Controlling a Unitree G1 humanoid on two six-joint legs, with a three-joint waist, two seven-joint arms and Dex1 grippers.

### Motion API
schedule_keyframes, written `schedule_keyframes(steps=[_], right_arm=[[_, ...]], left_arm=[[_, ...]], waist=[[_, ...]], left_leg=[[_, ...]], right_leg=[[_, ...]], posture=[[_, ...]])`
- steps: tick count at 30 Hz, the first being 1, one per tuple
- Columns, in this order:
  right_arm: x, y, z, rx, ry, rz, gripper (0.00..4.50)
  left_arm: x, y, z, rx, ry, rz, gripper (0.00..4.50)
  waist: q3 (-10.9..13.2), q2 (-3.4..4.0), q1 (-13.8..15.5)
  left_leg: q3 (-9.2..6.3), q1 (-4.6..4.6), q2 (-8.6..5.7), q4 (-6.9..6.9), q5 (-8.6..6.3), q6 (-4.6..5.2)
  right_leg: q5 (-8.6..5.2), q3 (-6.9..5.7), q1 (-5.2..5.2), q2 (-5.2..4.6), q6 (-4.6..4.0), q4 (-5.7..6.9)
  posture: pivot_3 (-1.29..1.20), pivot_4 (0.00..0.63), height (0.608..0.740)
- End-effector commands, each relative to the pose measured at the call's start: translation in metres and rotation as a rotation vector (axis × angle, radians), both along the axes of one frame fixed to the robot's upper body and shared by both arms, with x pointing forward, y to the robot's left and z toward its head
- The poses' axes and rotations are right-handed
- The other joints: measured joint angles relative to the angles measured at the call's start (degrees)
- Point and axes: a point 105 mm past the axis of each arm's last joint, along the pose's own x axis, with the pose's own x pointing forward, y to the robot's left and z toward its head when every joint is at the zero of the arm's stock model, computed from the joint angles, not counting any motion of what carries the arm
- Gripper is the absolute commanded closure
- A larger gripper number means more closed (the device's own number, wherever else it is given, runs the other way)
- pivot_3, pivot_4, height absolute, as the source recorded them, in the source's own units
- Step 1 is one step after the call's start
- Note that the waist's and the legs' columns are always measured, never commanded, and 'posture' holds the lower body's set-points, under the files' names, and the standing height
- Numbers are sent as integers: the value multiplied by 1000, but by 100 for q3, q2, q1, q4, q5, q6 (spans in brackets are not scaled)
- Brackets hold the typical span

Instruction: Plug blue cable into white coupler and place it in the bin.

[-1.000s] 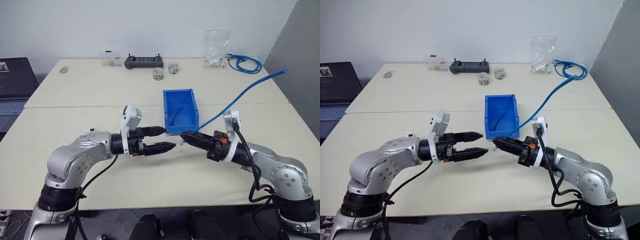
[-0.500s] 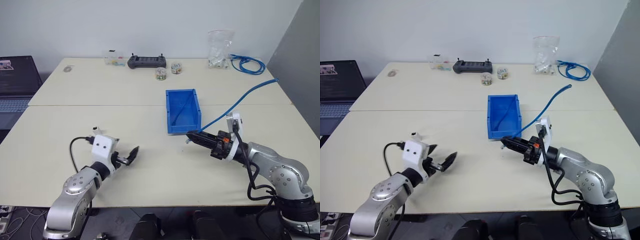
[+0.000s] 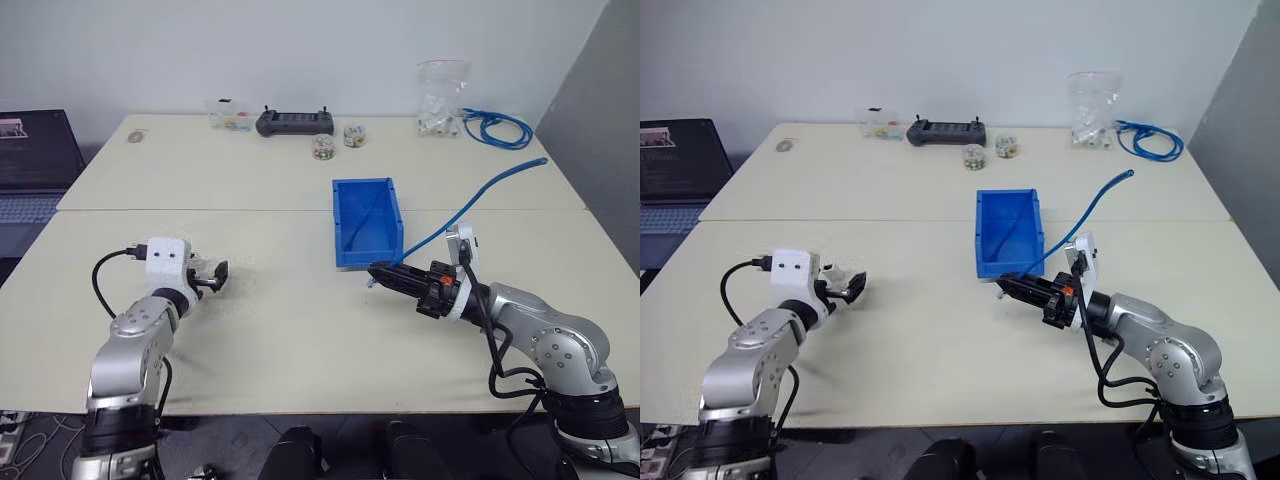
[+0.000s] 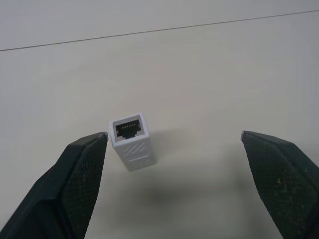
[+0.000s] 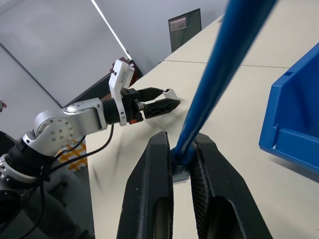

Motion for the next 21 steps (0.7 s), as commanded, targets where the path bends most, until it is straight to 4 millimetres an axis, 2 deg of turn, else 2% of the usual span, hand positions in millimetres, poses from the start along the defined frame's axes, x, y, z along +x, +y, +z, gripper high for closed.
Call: schedule_keyframes(steps=[1, 20, 21], right_arm=[[-1, -2, 11, 8, -51, -2, 4318], [-2, -2, 13, 3, -57, -4, 4318], [-2, -3, 13, 2, -57, -6, 4318]], left_arm=[[3, 14, 10, -24, -21, 49, 0], [19, 22, 3, -87, 51, 94, 0], [19, 22, 2, -84, 56, 99, 177]], waist=[[0, 0, -1], [0, 0, 4], [0, 0, 4]], left_leg=[[0, 0, 1, 0, 0, 0], [-1, -1, 0, 0, 1, -2], [-1, -1, 0, 0, 1, -2]], right_leg=[[0, 0, 0, 0, 0, 1], [0, 0, -2, -1, 0, 2], [1, 0, -2, -1, 0, 2]], posture=[[0, 150, 740], [0, 150, 740], [0, 150, 740]])
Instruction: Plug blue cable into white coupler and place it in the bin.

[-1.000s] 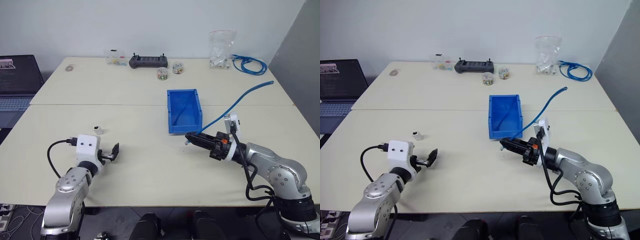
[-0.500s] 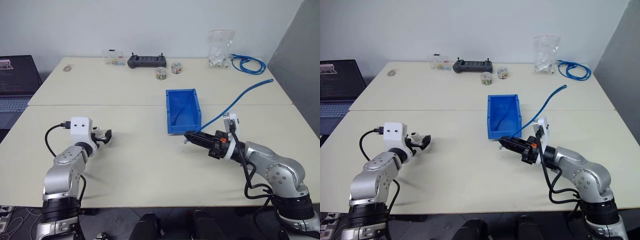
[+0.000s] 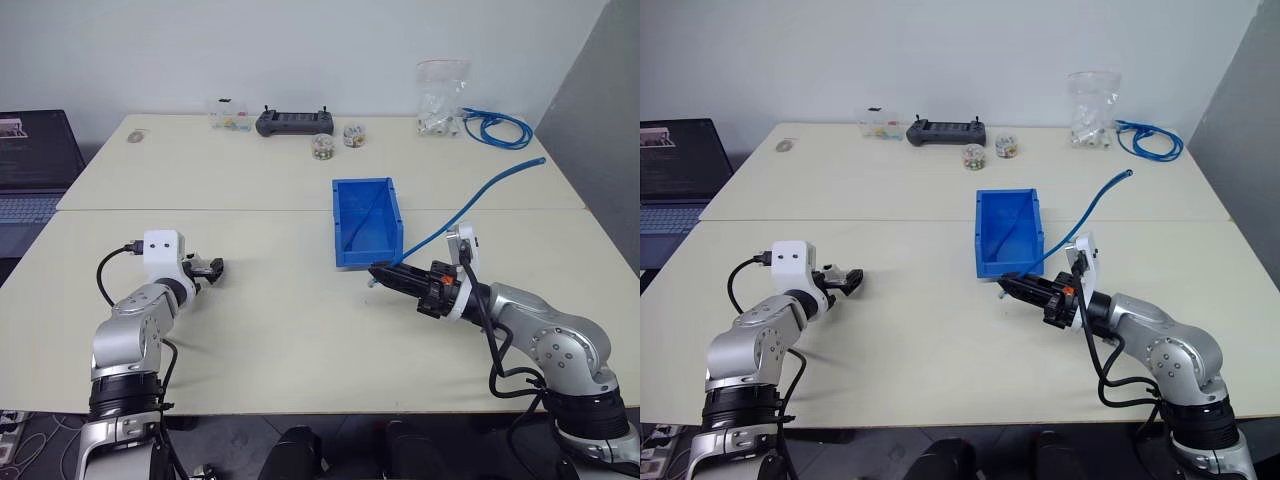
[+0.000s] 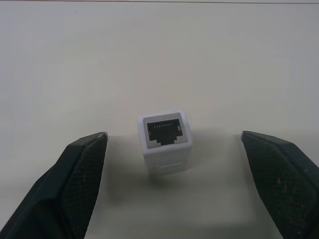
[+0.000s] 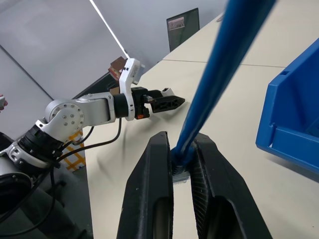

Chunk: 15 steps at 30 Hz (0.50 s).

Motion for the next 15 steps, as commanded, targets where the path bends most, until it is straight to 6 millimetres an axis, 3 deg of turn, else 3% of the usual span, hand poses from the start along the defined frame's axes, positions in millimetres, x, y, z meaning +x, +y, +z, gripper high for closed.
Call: schedule_keyframes(steps=[1, 15], right_arm=[[-2, -2, 13, 6, -57, -3, 4318], [-2, -2, 14, 4, -60, -10, 4318]], left_arm=[[2, 9, 9, 13, -21, 35, 358], [5, 14, 6, 50, -7, 55, 3178]], waist=[[0, 0, 0], [0, 0, 0]], left_leg=[[0, 0, 0, 0, 0, 0], [-1, 0, 0, 0, 0, -1]], right_leg=[[0, 0, 0, 0, 0, 0], [0, -1, -1, 0, 0, 2]], posture=[[0, 150, 740], [0, 150, 740]])
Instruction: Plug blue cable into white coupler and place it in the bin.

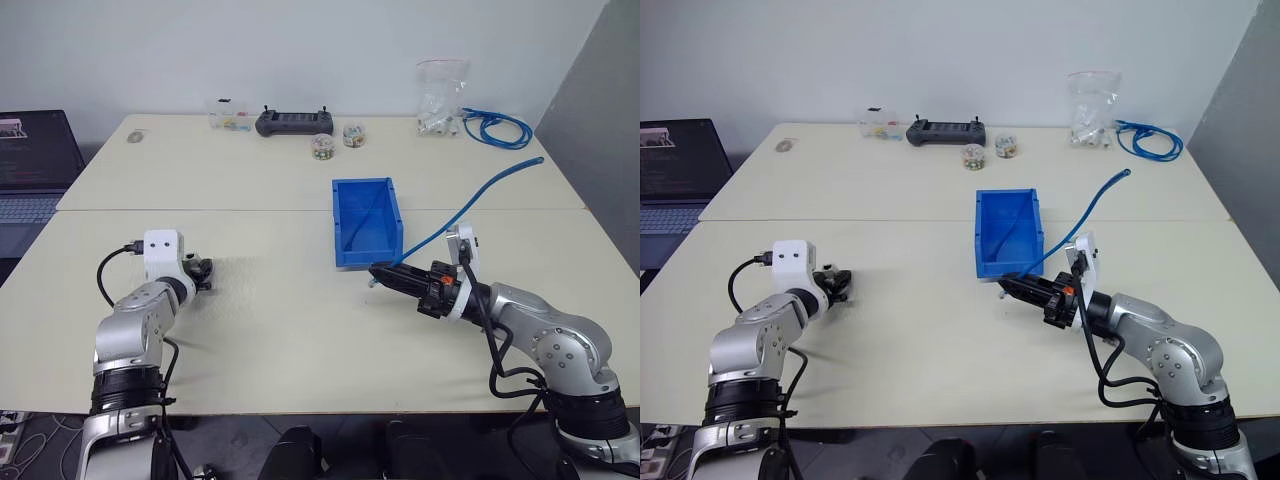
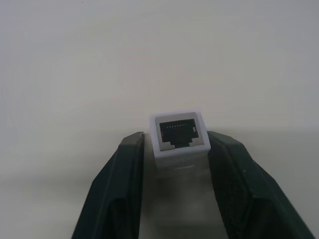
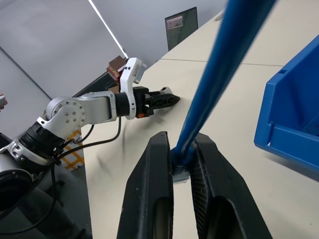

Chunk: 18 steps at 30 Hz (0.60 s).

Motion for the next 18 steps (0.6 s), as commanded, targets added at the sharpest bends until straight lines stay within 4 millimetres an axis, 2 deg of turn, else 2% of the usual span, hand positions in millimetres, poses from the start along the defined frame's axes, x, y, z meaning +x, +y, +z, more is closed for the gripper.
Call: schedule_keyframes(steps=[1, 3, 7, 13, 18], right_arm=[[-2, -2, 15, 10, -63, -4, 4318], [-2, -2, 15, 10, -63, -6, 4318], [-3, -3, 13, -2, -66, -9, 4318], [-12, -15, 2, -111, -116, -15, 4319], [-22, -22, -9, -186, -150, -6, 4319]], left_arm=[[2, 9, 10, 41, -27, 19, 3403], [2, 9, 9, 46, -26, 16, 3703], [0, 3, 9, 63, -37, -43, 3704], [-16, -74, 22, 94, -93, -609, 3704], [-40, -124, 23, 143, -90, -1013, 3704]], waist=[[0, 0, 0], [0, 0, -1], [0, 0, -1], [0, 0, 27], [0, 1, 18]], left_leg=[[0, 0, 0, 0, 0, 0], [0, 0, 0, 0, 0, 0], [0, 0, 0, 0, 0, 0], [1, -12, -2, 0, 5, -10], [-3, -25, -1, 4, 0, -2]], right_leg=[[0, 0, 0, 0, 0, 0], [0, 1, 0, 0, 0, 0], [0, 0, 0, 0, 0, 0], [0, -1, -3, -5, -1, -7], [0, -5, -7, -5, -1, -10]], posture=[[0, 150, 740], [0, 150, 740], [0, 150, 740], [0, 150, 740], [0, 150, 740]])
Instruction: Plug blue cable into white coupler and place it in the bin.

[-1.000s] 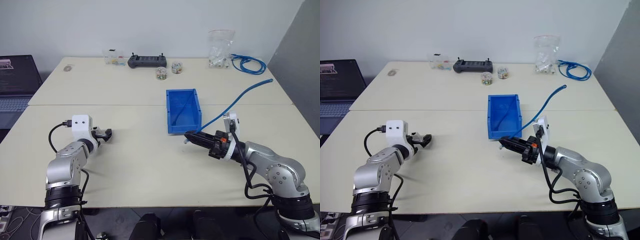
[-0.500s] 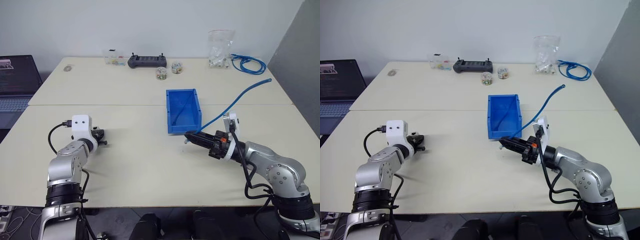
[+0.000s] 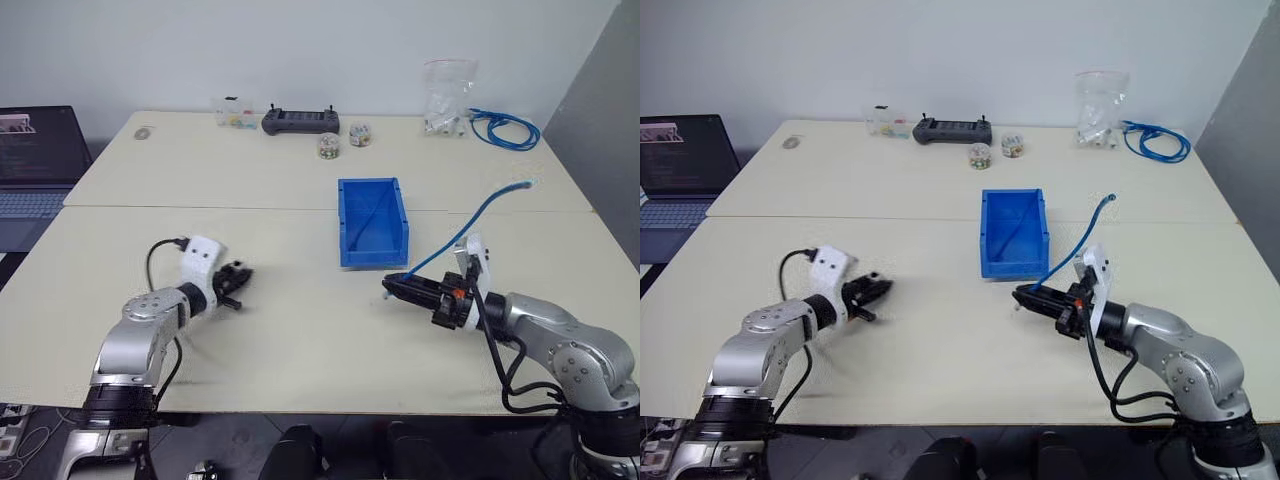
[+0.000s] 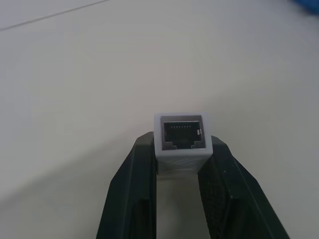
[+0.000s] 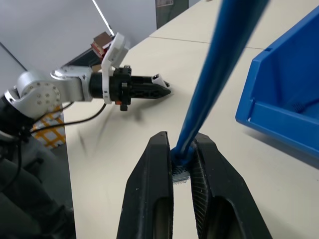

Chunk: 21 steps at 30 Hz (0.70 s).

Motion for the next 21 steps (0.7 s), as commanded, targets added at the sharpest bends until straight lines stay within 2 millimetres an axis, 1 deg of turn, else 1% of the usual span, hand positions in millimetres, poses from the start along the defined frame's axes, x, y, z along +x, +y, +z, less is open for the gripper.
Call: schedule_keyframes(steps=[1, 3, 4, 6, 7, 9, 14, 20, 21], right_arm=[[-10, -1, 4, -47, -90, 34, 4319], [-14, -1, -2, -82, -103, 47, 4319], [-16, -1, -5, -96, -109, 53, 4319], [-17, 0, -8, -109, -119, 60, 4319], [-18, 1, -9, -110, -124, 62, 4319], [-18, 4, -11, -122, -137, 74, 4319], [-18, 11, -17, -161, -175, 112, 4319], [-8, 23, -18, -177, -229, 150, 4320], [-5, 28, -17, -178, -245, 161, 4320]], left_arm=[[-19, -41, 11, 43, -35, -330, 3704], [-26, -52, 6, 76, -17, -445, 3704], [-29, -59, 1, 134, -20, -525, 3704], [-34, -66, -9, 221, -30, -636, 3704], [-36, -67, -12, 247, -37, -668, 3704], [-35, -77, -16, 250, -43, -724, 3704], [-36, -87, -25, 277, -40, -816, 3704], [-37, -87, -37, 287, 1, -859, 3704], [-37, -86, -38, 281, 10, -855, 3704]], waist=[[0, 1, -9], [0, 1, -16], [0, 1, -19], [0, 1, -24], [1, 1, -26], [0, 1, -35], [0, 1, -22], [0, 1, -27], [-1, 0, -28]], left_leg=[[1, 0, 0, 0, 0, 0], [1, 1, 0, -1, 0, 1], [2, 1, 1, 0, 0, 2], [1, 1, 1, 0, 0, 2], [2, 1, 2, -1, 0, 3], [4, 2, 2, 0, 0, 3], [2, 1, -1, 4, 0, 4], [3, 4, -2, 7, 0, 5], [1, 4, -2, 7, 0, 5]], right_leg=[[0, 1, 0, 0, 0, 1], [0, 0, 0, 0, 0, 1], [0, 1, 0, 1, 0, 2], [0, -1, 0, 3, 0, 2], [0, 0, 0, 4, 0, 2], [0, 2, -1, 4, 0, 3], [-1, 1, 0, 4, 1, 3], [-1, 0, 2, 5, 1, 6], [-1, -1, 3, 5, 2, 6]], posture=[[0, 150, 740], [0, 150, 740], [0, 150, 740], [0, 150, 740], [0, 150, 740], [0, 150, 740], [0, 150, 740], [0, 150, 740], [0, 150, 740]])
